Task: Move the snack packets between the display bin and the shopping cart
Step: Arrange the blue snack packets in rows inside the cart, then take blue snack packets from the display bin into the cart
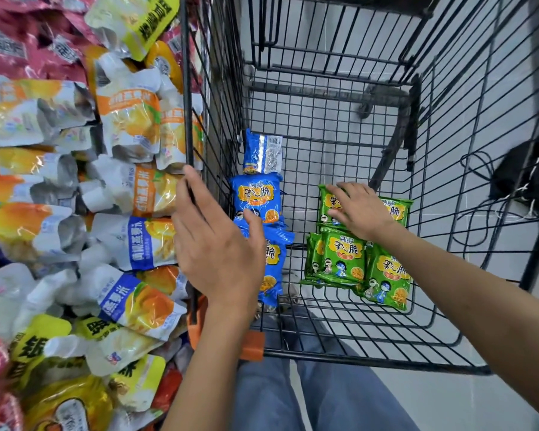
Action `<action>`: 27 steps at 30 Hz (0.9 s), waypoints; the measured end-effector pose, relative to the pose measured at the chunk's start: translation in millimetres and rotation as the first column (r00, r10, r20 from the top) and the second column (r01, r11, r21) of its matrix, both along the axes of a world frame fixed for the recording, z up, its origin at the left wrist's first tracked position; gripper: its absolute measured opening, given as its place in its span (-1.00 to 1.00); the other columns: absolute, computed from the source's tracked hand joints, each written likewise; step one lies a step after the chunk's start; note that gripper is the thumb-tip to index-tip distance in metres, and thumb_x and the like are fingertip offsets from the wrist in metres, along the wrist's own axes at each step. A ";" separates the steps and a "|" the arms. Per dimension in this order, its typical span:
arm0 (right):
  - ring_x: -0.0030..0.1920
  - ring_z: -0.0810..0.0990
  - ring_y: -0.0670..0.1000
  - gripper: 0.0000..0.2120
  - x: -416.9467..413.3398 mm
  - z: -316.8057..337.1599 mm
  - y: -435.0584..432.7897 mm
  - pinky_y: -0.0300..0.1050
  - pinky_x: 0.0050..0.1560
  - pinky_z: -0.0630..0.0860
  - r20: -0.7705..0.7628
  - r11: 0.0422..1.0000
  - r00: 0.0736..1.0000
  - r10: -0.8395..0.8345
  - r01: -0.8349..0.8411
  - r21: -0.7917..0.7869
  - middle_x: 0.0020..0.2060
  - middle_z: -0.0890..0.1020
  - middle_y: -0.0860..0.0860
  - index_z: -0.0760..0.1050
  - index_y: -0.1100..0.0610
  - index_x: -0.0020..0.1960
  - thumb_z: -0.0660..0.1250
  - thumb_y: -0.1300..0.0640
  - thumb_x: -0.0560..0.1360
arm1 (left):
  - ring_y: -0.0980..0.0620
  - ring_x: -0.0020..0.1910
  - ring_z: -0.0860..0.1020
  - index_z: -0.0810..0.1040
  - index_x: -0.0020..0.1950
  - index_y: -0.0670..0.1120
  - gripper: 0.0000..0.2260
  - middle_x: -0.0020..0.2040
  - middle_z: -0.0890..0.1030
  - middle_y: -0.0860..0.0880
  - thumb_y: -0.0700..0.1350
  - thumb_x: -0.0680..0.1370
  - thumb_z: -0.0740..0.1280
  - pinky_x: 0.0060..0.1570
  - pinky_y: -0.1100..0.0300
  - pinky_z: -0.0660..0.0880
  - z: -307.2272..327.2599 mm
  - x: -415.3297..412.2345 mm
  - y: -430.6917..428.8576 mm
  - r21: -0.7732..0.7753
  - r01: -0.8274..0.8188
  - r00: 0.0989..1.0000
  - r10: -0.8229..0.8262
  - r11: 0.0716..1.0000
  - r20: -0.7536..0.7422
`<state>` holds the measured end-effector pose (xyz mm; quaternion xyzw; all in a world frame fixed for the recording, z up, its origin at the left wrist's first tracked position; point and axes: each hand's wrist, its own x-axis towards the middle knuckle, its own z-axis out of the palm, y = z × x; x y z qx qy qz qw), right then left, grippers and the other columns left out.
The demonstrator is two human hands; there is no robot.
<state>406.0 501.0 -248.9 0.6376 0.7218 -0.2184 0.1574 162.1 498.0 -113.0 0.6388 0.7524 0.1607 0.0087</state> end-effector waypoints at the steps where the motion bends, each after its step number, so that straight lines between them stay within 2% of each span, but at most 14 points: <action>1: 0.42 0.24 0.13 -0.45 -0.8 1.0 -0.8 0.08 0.46 0.10 -0.006 1.000 1.000 -0.006 0.006 0.016 0.41 0.30 0.14 0.10 0.09 0.49 0.02 -0.15 0.59 | -0.09 0.16 0.40 0.25 0.45 -0.27 -0.34 0.30 0.48 -0.22 -0.02 0.42 0.32 -0.05 0.03 0.50 0.2 -0.4 0.0 -0.004 0.002 1.000 -0.002 1.000 0.000; 5: 0.42 0.26 0.13 -0.48 -3.6 12.3 -6.4 0.06 0.46 0.11 -0.032 0.996 0.998 -0.051 0.053 0.065 0.40 0.32 0.15 0.17 0.13 0.46 0.09 -0.09 0.58 | -0.14 0.22 0.45 0.22 0.47 -0.27 -0.32 0.35 0.43 -0.22 0.00 0.43 0.31 0.05 0.06 0.44 3.9 -2.5 -1.3 -0.047 0.025 0.999 -0.023 0.999 0.041; 8: 0.42 0.26 0.12 -0.49 -9.6 34.1 -15.1 0.04 0.46 0.13 -0.063 0.985 0.989 -0.137 0.142 0.093 0.41 0.32 0.14 0.19 0.14 0.45 0.13 -0.05 0.58 | -0.17 0.33 0.38 0.14 0.50 -0.28 -0.28 0.43 0.33 -0.23 -0.02 0.44 0.33 0.19 0.02 0.40 14.6 -5.2 -3.6 -0.105 0.071 0.990 -0.058 0.992 0.127; 11: 0.36 0.35 0.12 -0.52 -21.9 69.8 -28.8 0.07 0.37 0.30 -0.141 0.960 0.959 -0.246 0.261 0.101 0.38 0.36 0.12 0.21 0.15 0.44 0.12 -0.02 0.58 | -0.16 0.48 0.19 0.09 0.52 -0.25 -0.30 0.51 0.17 -0.21 -0.08 0.48 0.35 0.41 -0.04 0.20 32.8 -9.6 -5.6 -0.184 0.154 0.959 -0.102 0.971 0.264; 13: 0.31 0.40 0.12 -0.53 -32.0 100.2 -42.7 0.12 0.26 0.40 -0.190 0.935 0.925 -0.330 0.348 0.073 0.36 0.38 0.10 0.21 0.12 0.45 0.12 -0.02 0.59 | -0.16 0.50 0.14 0.22 0.48 -0.23 -0.40 0.52 0.16 -0.21 -0.10 0.50 0.34 0.46 -0.05 0.12 49.8 -14.8 -9.8 -0.202 0.217 0.943 -0.151 0.955 0.298; 16: 0.29 0.43 0.12 -0.56 -50.9 149.6 -68.9 0.08 0.24 0.39 -0.293 0.889 0.861 -0.416 0.453 0.069 0.32 0.44 0.09 0.25 0.10 0.43 0.13 0.01 0.59 | -0.17 0.43 0.30 0.39 0.39 -0.21 -0.55 0.41 0.38 -0.18 -0.13 0.51 0.33 0.41 0.01 0.16 78.6 -24.9 -24.0 -0.223 0.362 0.900 -0.277 0.905 0.337; 18: 0.24 0.49 0.10 -0.61 -66.8 182.3 -89.7 -0.01 0.22 0.40 -0.396 0.848 0.798 -0.455 0.524 0.082 0.27 0.51 0.09 0.34 0.12 0.37 0.16 0.05 0.58 | -0.14 0.29 0.45 0.47 0.32 -0.16 -0.62 0.28 0.52 -0.14 -0.14 0.52 0.33 0.26 0.11 0.27 93.6 -32.8 -40.8 -0.268 0.445 0.861 -0.326 0.855 0.391; 20: 0.18 0.55 0.06 -0.65 -82.2 209.0 -112.4 -0.02 0.22 0.41 -0.485 0.805 0.724 -0.490 0.589 0.065 0.21 0.56 0.05 0.39 0.12 0.33 0.19 0.06 0.57 | -0.09 0.18 0.52 0.49 0.31 -0.13 -0.65 0.22 0.57 -0.09 -0.10 0.53 0.32 0.12 0.16 0.34 103.3 -41.4 -62.1 -0.344 0.476 0.839 -0.300 0.809 0.455; 22: 0.04 0.58 -0.03 -0.68 -94.5 229.7 -135.1 0.00 0.15 0.50 -0.564 0.757 0.630 -0.534 0.653 0.013 0.13 0.59 0.00 0.42 0.11 0.30 0.22 0.07 0.56 | -0.04 0.11 0.57 0.50 0.30 -0.11 -0.67 0.20 0.59 -0.06 -0.09 0.54 0.31 0.14 0.17 0.42 110.6 -49.5 -85.1 -0.424 0.481 0.811 -0.206 0.767 0.548; 23: -0.05 0.57 -0.12 -0.69 -99.0 236.7 -147.2 -0.07 0.09 0.53 -0.609 0.740 0.577 -0.544 0.673 -0.024 0.09 0.59 -0.03 0.43 0.12 0.28 0.24 0.10 0.55 | -0.02 0.07 0.59 0.52 0.28 -0.11 -0.69 0.18 0.61 -0.06 -0.10 0.54 0.32 0.18 0.13 0.45 112.7 -54.1 -96.7 -0.458 0.486 0.794 -0.156 0.744 0.588; 25: -0.19 0.51 -0.25 -0.70 -105.4 245.0 -171.7 -0.40 -0.08 0.47 -0.664 0.740 0.511 -0.546 0.666 -0.097 -0.01 0.58 -0.05 0.44 0.15 0.27 0.27 0.17 0.54 | 0.01 -0.01 0.62 0.54 0.23 -0.11 -0.72 0.10 0.65 -0.06 -0.12 0.53 0.34 0.15 0.12 0.48 114.2 -63.6 -118.7 -0.502 0.478 0.788 -0.100 0.721 0.608; 27: -0.17 0.56 -0.16 -0.70 -106.3 248.3 -193.3 -0.53 -0.16 0.39 -0.673 0.747 0.472 -0.569 0.640 -0.182 -0.03 0.59 -0.02 0.45 0.15 0.25 0.29 0.21 0.53 | -0.02 -0.05 0.61 0.54 0.23 -0.12 -0.73 0.07 0.65 -0.11 -0.13 0.53 0.35 0.06 0.18 0.49 114.1 -74.5 -139.4 -0.559 0.439 0.793 -0.010 0.703 0.609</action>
